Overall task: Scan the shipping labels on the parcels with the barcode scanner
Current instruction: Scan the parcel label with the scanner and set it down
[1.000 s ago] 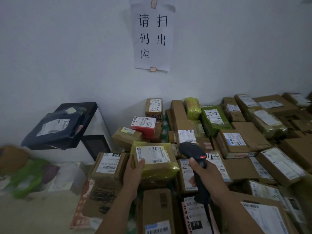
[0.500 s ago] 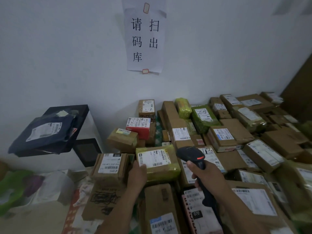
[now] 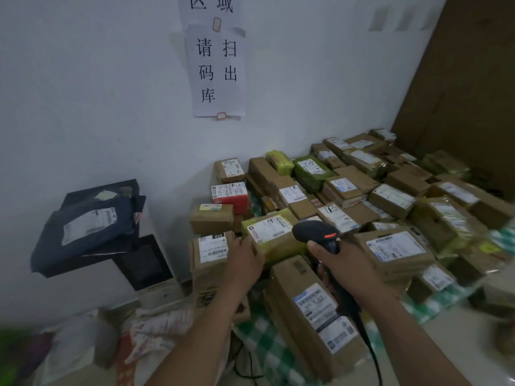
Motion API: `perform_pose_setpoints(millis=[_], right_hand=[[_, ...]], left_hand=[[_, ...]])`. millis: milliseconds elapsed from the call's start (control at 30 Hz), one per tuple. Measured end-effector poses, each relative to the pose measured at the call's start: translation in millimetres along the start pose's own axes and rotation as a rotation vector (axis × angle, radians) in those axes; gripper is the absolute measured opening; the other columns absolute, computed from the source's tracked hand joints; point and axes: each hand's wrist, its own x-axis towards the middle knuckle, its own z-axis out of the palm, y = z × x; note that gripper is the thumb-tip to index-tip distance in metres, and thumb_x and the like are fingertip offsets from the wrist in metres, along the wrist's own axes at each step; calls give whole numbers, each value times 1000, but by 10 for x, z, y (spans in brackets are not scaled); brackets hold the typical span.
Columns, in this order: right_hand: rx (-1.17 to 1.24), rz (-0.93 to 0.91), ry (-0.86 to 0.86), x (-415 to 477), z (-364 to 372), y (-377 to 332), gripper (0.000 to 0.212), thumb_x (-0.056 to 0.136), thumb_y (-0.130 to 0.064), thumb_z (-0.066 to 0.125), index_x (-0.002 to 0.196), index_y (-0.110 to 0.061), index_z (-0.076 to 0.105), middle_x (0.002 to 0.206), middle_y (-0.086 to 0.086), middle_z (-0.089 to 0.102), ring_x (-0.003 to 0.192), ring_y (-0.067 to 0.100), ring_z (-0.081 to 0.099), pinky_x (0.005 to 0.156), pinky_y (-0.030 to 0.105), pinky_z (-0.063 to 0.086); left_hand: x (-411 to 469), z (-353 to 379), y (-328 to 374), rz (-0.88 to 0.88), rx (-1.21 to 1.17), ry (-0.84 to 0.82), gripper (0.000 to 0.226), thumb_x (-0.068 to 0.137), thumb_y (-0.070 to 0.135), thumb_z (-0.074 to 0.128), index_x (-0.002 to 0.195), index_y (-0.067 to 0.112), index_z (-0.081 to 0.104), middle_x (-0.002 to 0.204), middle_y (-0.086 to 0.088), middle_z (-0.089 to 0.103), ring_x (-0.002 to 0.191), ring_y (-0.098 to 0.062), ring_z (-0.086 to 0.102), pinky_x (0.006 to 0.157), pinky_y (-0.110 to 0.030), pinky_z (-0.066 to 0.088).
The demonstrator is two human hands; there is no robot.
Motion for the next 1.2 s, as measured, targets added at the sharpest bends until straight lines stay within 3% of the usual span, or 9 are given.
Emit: perform_pose_setpoints(millis=[200, 300, 400, 500, 567, 700, 933, 1067, 1200], right_hand=[[74, 23, -103, -183, 545, -215, 45, 87, -42, 68, 74, 1, 64, 60, 15, 63, 50, 25, 59, 53, 31, 51], [8, 32, -171, -127, 802, -226, 48, 87, -46, 66, 68, -2, 65, 60, 14, 66, 50, 24, 60, 54, 30, 50], [22, 23, -203, -21, 1021, -194, 41, 88, -40, 67, 69, -4, 66, 58, 8, 66, 45, 18, 58, 53, 30, 50], [18, 30, -225, 161, 1196, -164, 40, 87, -41, 68, 82, -1, 69, 73, 14, 73, 49, 21, 61, 57, 34, 53], [78, 59, -240, 328, 1321, -124, 39, 86, -43, 69, 90, -4, 68, 79, 20, 73, 53, 26, 62, 61, 39, 55], [215, 194, -269, 616, 1501, -72, 36, 88, -40, 68, 98, -6, 66, 63, 14, 67, 54, 23, 62, 53, 29, 52], [324, 260, -336, 842, 1696, 4, 32, 87, -33, 70, 107, -8, 66, 67, 12, 67, 58, 25, 63, 58, 32, 52], [383, 231, -307, 822, 1777, -70, 27, 86, -29, 71, 102, -8, 65, 62, 10, 64, 55, 23, 60, 56, 31, 49], [446, 161, -243, 798, 1829, -229, 25, 85, -29, 70, 99, -9, 65, 63, 12, 62, 57, 25, 59, 57, 33, 49]], left_hand=[[-329, -548, -383, -29, 12, 79, 12, 95, 25, 50, 97, 29, 61, 118, 3, 62, 99, -10, 55, 85, -31, 50], [-405, -739, -633, -52, 52, 82, 20, 96, 19, 55, 114, 23, 64, 107, 10, 53, 93, -6, 47, 78, -22, 39], [-381, -807, -878, -101, 91, 80, 14, 94, 21, 56, 103, 22, 67, 97, 8, 61, 91, -12, 57, 80, -27, 50], [-187, -772, -1127, -163, 112, 93, 14, 93, 33, 56, 96, 21, 62, 92, 4, 62, 87, -16, 61, 78, -37, 56], [-55, -725, -1257, -234, 118, 53, 26, 95, 40, 52, 102, 17, 58, 98, 1, 59, 92, -19, 60, 80, -37, 54], [64, -679, -1338, -359, 103, -26, 42, 99, 50, 43, 113, 14, 60, 108, -4, 66, 95, -18, 61, 80, -31, 51], [137, -639, -1239, -404, -295, -42, 28, 102, 40, 47, 120, 24, 60, 104, 13, 64, 89, -4, 60, 72, -21, 46], [185, -717, -1298, -557, -720, 51, 30, 96, 38, 58, 121, 22, 53, 114, -1, 65, 99, -19, 66, 88, -43, 57], [297, -930, -1352, -556, -953, 31, 43, 91, 21, 69, 128, 19, 47, 120, -5, 61, 103, -24, 65, 88, -42, 56]])
